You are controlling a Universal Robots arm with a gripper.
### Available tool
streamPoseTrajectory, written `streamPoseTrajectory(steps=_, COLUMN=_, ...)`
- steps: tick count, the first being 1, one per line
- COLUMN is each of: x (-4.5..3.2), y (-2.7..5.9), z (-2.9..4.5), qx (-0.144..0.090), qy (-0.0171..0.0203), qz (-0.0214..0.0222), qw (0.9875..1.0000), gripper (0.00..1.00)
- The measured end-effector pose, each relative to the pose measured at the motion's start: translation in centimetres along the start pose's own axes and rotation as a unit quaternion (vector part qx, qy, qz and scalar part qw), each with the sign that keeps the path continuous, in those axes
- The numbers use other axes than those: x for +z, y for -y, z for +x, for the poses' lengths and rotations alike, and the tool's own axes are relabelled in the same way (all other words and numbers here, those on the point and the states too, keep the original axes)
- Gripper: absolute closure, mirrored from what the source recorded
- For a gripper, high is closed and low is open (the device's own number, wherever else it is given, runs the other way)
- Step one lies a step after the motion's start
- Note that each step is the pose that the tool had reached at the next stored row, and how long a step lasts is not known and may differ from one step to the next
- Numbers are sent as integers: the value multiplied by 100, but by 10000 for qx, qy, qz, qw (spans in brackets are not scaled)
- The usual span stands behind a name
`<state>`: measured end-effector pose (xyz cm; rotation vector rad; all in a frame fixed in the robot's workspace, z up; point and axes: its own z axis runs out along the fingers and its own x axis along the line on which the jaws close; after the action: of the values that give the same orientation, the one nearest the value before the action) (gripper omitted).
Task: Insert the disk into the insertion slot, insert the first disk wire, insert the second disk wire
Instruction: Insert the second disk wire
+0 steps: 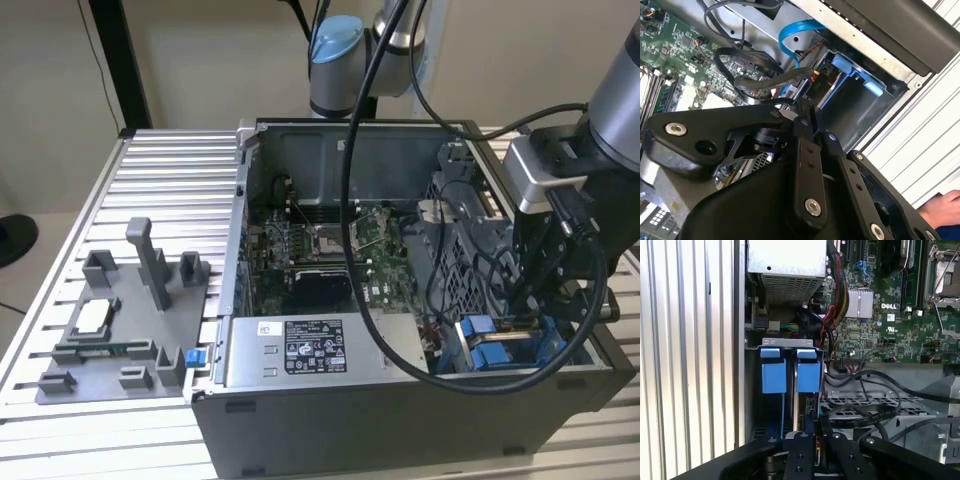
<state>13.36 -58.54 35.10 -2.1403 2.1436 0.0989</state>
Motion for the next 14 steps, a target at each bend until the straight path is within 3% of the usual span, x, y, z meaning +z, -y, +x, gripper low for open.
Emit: streamPoseTrajectory(steps=14, x=36, y=-2, z=4, qx=-2, qy=0, qz=16, qw=10000, gripper=100)
